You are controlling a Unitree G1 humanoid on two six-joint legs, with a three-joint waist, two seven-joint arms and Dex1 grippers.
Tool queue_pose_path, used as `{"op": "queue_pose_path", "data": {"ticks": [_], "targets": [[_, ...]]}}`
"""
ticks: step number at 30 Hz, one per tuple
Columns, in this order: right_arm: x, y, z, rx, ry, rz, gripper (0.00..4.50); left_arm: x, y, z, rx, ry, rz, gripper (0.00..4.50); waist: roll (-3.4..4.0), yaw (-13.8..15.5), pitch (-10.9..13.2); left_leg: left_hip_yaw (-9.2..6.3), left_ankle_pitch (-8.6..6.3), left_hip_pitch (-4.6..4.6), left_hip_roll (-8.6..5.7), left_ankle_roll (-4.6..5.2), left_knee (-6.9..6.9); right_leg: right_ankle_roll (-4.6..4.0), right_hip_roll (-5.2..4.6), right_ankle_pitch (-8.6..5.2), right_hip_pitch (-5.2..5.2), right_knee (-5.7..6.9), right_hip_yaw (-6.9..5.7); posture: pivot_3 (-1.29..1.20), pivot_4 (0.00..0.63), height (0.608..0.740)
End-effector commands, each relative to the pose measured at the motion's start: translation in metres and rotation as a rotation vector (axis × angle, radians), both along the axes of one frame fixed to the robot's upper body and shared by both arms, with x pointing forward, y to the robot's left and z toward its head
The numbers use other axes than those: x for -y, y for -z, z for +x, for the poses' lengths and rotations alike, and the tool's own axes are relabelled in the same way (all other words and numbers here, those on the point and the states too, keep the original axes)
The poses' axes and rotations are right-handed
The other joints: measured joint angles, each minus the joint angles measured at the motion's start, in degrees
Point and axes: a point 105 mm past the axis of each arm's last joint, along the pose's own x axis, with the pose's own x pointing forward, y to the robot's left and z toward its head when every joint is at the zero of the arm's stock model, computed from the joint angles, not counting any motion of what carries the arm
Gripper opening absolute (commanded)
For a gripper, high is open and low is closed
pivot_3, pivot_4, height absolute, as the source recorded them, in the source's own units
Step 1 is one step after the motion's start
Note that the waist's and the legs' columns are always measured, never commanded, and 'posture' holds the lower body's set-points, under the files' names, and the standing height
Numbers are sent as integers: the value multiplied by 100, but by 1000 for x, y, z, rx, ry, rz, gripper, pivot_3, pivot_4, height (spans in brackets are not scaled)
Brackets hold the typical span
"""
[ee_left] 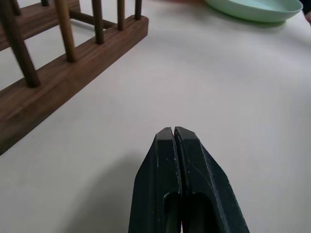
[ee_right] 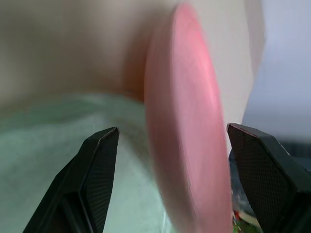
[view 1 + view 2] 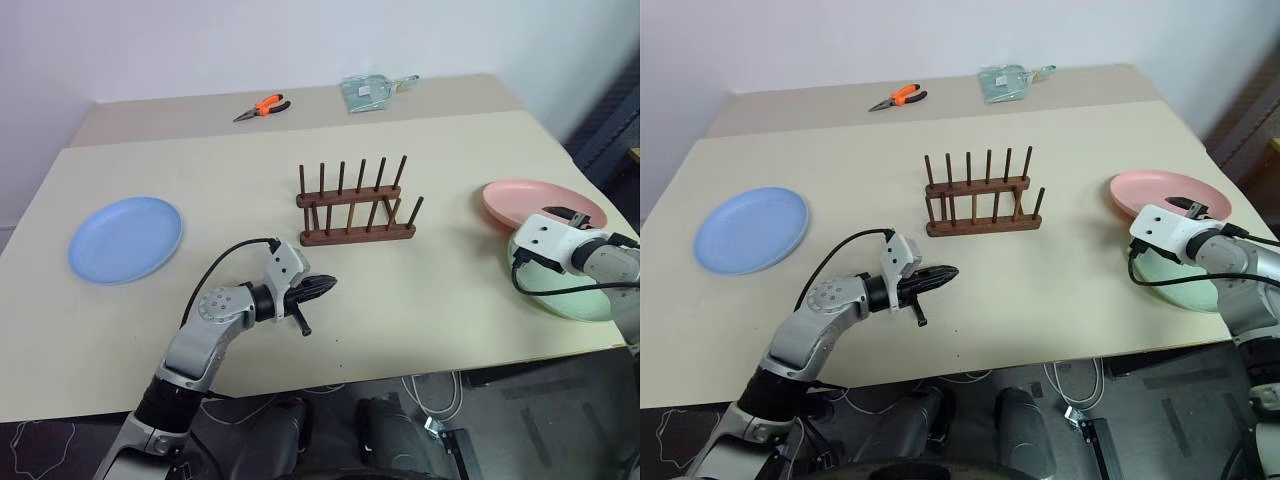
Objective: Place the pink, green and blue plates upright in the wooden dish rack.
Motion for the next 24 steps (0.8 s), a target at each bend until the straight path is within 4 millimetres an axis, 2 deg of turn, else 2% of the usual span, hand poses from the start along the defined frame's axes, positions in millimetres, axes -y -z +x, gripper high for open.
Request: {"op": "queue_pose_path", "data": {"ticks": [1, 3, 4, 7, 9, 10, 13, 16, 19, 21, 22, 24], "targets": [[12, -5, 6, 27, 12, -67, 2801, 7, -13, -4, 58, 35, -20, 0, 2, 7, 1, 1, 1, 0, 0, 1, 0, 0, 0, 0, 0, 0, 0, 0, 150, 727], [12, -5, 8, 33, 2, -83, 1934, 6, -13, -3, 60, 29, -17, 0, 3, 4, 1, 0, 2, 0, -1, 2, -1, 0, 0, 0, 0, 0, 0, 0, 150, 727], [11, -7, 9, 42, -8, -93, 1356, 5, -13, -3, 61, 24, -17, 0, 3, 2, 1, 1, 2, 0, -1, 2, -1, 2, 0, 1, -1, 0, 1, 0, 150, 727], [4, -20, 11, 81, -55, -164, 35, 1, -13, -3, 63, 9, -13, 0, 3, -5, 1, 1, 2, 1, 0, 0, -1, 2, 1, 1, -1, 2, 2, 0, 150, 727], [-4, -33, 13, 121, -95, -199, 35, -1, -13, -3, 65, 1, -11, 0, 7, -4, 1, 1, 2, 1, 0, 0, -1, 2, 2, 1, -2, 3, 2, 0, 150, 727], [-13, -46, 15, 163, -128, -200, 35, -3, -13, -3, 68, -8, -10, 0, 11, -3, 4, 1, 2, 1, 0, 0, -2, 2, 2, 1, -2, 3, 3, 0, 150, 727], [-49, -83, 16, 294, -253, -144, 35, -10, -13, 1, 77, -41, -9, 0, 17, -10, 6, 3, 2, 0, 0, -1, -3, 9, 2, 5, -6, 5, 6, 0, 150, 727], [-80, -102, 12, 349, -355, -40, 35, -15, -13, 4, 79, -60, -5, 0, 17, -2, 7, 3, 2, 0, 1, -2, -3, 14, 4, 8, -6, 5, 5, 0, 150, 727], [-116, -128, 5, 440, -446, 241, 35, -20, -14, 8, 87, -73, 3, 0, 7, -1, 10, 0, 2, 0, 1, -1, -2, 15, 4, 8, -3, 3, 4, 0, 150, 727], [-126, -138, 2, 469, -468, 374, 35, -21, -14, 9, 89, -77, 3, 0, 6, 8, 11, -1, 2, 0, 1, 1, 0, 16, 4, 8, -2, 3, 4, 0, 150, 727], [-141, -155, -4, 515, -488, 753, 35, -22, -15, 9, 92, -83, 0, 0, 3, 17, 12, -2, 2, -1, 1, 1, 0, 15, 3, 9, -2, 3, 3, 0, 150, 727], [-167, -170, -18, 451, -570, 1266, 35, -24, -17, 10, 98, -94, -8, 0, -4, 10, 19, -8, 2, -4, 3, 2, 3, 14, 5, 9, -4, 4, 2, 0, 150, 727]]}}
